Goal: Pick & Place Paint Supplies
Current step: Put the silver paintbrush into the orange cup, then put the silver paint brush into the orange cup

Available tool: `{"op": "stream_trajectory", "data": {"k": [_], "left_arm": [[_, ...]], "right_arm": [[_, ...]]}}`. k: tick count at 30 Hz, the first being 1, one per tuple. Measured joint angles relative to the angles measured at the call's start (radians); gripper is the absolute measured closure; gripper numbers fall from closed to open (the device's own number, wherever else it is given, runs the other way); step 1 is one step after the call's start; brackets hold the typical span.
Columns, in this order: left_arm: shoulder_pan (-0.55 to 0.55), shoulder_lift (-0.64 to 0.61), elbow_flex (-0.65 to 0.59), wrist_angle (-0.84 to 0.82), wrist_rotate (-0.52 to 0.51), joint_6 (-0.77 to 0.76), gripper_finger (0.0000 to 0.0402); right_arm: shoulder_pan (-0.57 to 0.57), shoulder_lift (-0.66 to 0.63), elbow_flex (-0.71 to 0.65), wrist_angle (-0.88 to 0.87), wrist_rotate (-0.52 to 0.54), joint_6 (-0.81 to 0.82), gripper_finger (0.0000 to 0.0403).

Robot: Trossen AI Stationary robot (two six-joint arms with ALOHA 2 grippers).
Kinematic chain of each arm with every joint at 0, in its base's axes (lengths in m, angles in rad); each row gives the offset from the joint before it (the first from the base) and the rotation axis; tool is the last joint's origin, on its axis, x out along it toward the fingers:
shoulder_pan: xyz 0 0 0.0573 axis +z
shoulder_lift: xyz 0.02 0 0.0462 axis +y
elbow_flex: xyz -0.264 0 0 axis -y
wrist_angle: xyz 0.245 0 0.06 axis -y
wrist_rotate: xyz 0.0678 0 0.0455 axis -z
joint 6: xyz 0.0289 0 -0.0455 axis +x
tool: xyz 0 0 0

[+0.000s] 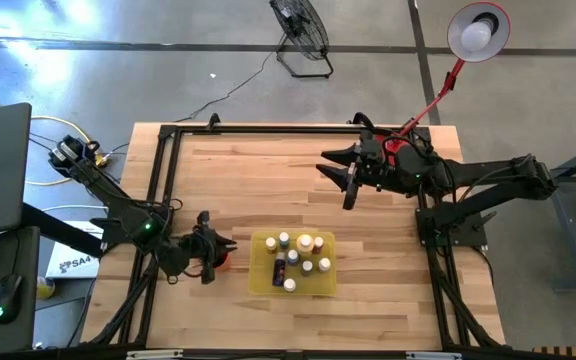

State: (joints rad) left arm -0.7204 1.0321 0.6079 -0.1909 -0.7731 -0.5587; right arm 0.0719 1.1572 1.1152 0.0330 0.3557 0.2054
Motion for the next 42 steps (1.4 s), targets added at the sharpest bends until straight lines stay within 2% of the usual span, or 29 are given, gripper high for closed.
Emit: {"op": "stream_trajectory", "data": {"k": [6, 14, 22, 32, 37, 42], "left_arm": [[0.000, 0.000, 0.000, -0.023, 0.027, 0.000, 0.0336], [0.000, -0.045, 0.000, -0.001, -0.004, 0.016, 0.0334], [0.000, -0.156, 0.000, 0.123, -0.013, 0.209, 0.0333], [0.000, -0.316, 0.000, 0.260, -0.098, 0.459, 0.0332], [0.001, -0.390, 0.000, 0.271, -0.118, 0.483, 0.0332], [0.027, -0.399, 0.000, 0.270, -0.120, 0.488, 0.0332]], "right_arm": [[0.000, 0.000, 0.000, 0.000, 0.000, 0.000, 0.0250], [0.000, 0.000, 0.000, 0.000, 0.000, 0.000, 0.0250], [0.000, 0.000, 0.000, 0.000, 0.000, 0.000, 0.0250], [0.000, 0.000, 0.000, 0.000, 0.000, 0.000, 0.0250], [0.000, 0.000, 0.000, 0.000, -0.043, 0.000, 0.0250], [0.001, 0.000, 0.000, 0.000, -0.125, 0.008, 0.0250]]}}
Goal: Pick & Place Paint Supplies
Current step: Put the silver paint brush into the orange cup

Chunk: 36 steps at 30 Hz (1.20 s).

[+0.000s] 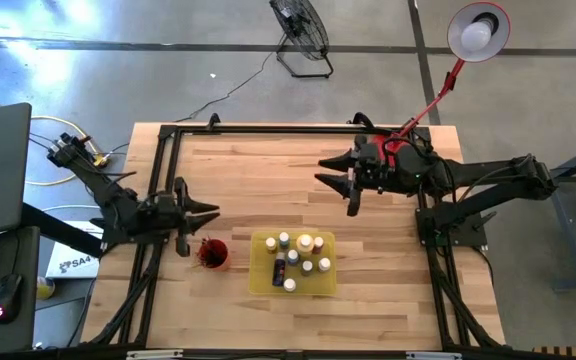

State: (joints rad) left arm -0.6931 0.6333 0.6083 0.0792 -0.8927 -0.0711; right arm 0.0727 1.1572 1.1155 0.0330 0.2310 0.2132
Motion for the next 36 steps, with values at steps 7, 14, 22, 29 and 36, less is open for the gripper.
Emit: {"op": "stream_trajectory", "data": {"k": [7, 14, 22, 29, 36], "left_arm": [[0.198, 0.048, 0.000, -0.018, 0.163, -0.012, 0.0333], [0.461, 0.043, 0.000, -0.064, 0.336, -0.012, 0.0333], [0.707, 0.030, 0.000, -0.057, 0.574, -0.024, 0.0333], [0.880, 0.030, 0.000, -0.071, 0.651, -0.042, 0.0333], [1.005, 0.030, 0.000, -0.098, 0.734, -0.048, 0.0333]], "right_arm": [[0.000, 0.000, 0.000, 0.000, -0.052, 0.001, 0.0250], [0.000, 0.000, 0.000, -0.031, -0.084, 0.001, 0.0250], [0.013, 0.000, 0.000, -0.072, -0.103, 0.004, 0.0250], [0.019, 0.000, 0.000, -0.075, -0.102, 0.001, 0.0250], [0.019, 0.000, 0.000, -0.090, -0.100, 0.000, 0.0250]]}}
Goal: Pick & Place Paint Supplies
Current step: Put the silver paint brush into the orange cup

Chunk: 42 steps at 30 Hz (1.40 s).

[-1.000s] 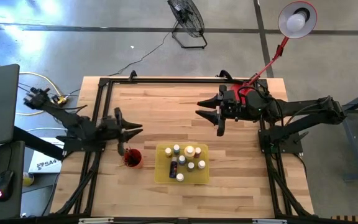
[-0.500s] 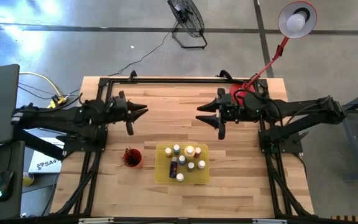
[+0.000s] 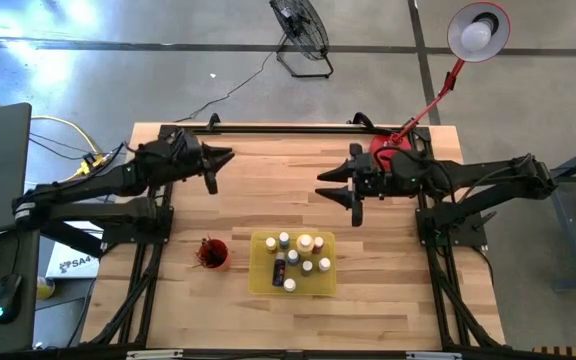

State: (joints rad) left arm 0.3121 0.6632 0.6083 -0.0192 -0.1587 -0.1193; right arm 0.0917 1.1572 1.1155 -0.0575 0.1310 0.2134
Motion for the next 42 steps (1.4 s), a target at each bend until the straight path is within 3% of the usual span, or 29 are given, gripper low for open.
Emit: {"op": "stream_trajectory", "data": {"k": [20, 25, 30, 34, 37, 42], "left_arm": [[0.028, 0.009, 0.000, -0.010, 0.022, -0.147, 0.0333], [0.028, 0.009, 0.000, -0.009, 0.006, -0.144, 0.0333], [0.029, 0.025, 0.000, -0.009, -0.090, -0.107, 0.0333], [0.030, 0.046, 0.001, -0.002, -0.126, 0.008, 0.0333], [0.065, 0.065, 0.001, 0.001, -0.146, 0.038, 0.0333], [0.214, 0.096, 0.001, 0.002, -0.145, 0.037, 0.0333]], "right_arm": [[0.000, 0.000, 0.000, -0.074, 0.004, -0.039, 0.0250], [-0.001, 0.000, 0.000, -0.062, 0.096, -0.101, 0.0250], [-0.028, 0.000, 0.000, -0.045, 0.230, -0.164, 0.0250], [-0.080, 0.000, 0.000, -0.008, 0.235, -0.178, 0.0250], [-0.122, 0.000, 0.000, 0.013, 0.230, -0.181, 0.0250], [-0.188, 0.000, 0.000, 0.029, 0.229, -0.159, 0.0250]]}}
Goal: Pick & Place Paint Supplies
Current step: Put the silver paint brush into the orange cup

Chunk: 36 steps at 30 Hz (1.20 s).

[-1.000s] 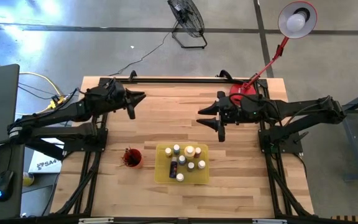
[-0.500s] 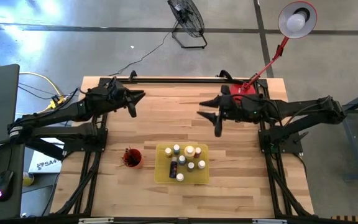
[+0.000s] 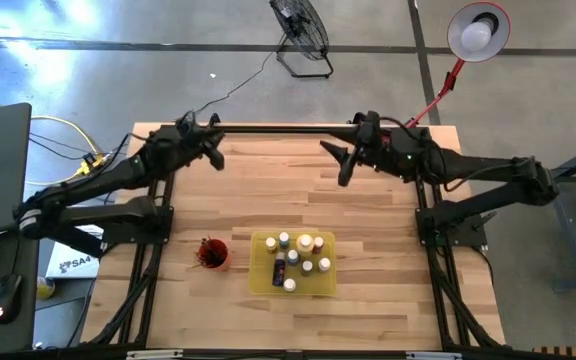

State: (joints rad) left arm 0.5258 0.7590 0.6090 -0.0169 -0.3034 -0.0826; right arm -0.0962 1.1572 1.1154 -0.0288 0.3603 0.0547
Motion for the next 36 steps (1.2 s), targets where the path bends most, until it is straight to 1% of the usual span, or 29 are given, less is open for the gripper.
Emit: {"op": "stream_trajectory", "data": {"k": [2, 5, 7, 10, 13, 16, 22, 26, 32, 36], "left_arm": [[0.066, 0.007, 0.000, 0.010, 0.036, 0.000, 0.0333], [0.162, 0.013, 0.000, 0.025, 0.154, -0.004, 0.0333], [0.226, 0.014, 0.008, 0.003, 0.225, -0.008, 0.0337], [0.331, 0.042, 0.054, -0.071, 0.294, -0.018, 0.0361], [0.428, 0.093, 0.115, -0.151, 0.319, 0.034, 0.0394], [0.506, 0.169, 0.184, -0.223, 0.321, 0.100, 0.0395], [0.623, 0.367, 0.282, -0.423, 0.326, 0.119, 0.0400], [0.633, 0.480, 0.346, -0.471, 0.319, 0.064, 0.0401], [0.633, 0.624, 0.467, -0.629, 0.283, -0.007, 0.0401], [0.633, 0.700, 0.533, -0.725, 0.264, -0.115, 0.0401]], "right_arm": [[-0.021, 0.000, 0.000, 0.000, 0.000, 0.000, 0.0250], [-0.052, 0.000, 0.000, -0.002, 0.000, 0.000, 0.0250], [-0.069, 0.000, 0.000, -0.003, 0.000, 0.000, 0.0250], [-0.089, 0.000, 0.000, 0.001, -0.001, 0.001, 0.0250], [-0.111, 0.000, 0.000, 0.020, -0.003, 0.001, 0.0250], [-0.134, 0.000, 0.000, 0.027, -0.004, 0.001, 0.0250], [-0.167, 0.000, 0.000, 0.044, -0.004, 0.002, 0.0250], [-0.181, 0.000, 0.000, 0.041, -0.004, 0.002, 0.0250], [-0.189, 0.000, 0.000, 0.040, -0.004, -0.004, 0.0250], [-0.188, 0.000, 0.000, 0.039, -0.004, -0.054, 0.0250]]}}
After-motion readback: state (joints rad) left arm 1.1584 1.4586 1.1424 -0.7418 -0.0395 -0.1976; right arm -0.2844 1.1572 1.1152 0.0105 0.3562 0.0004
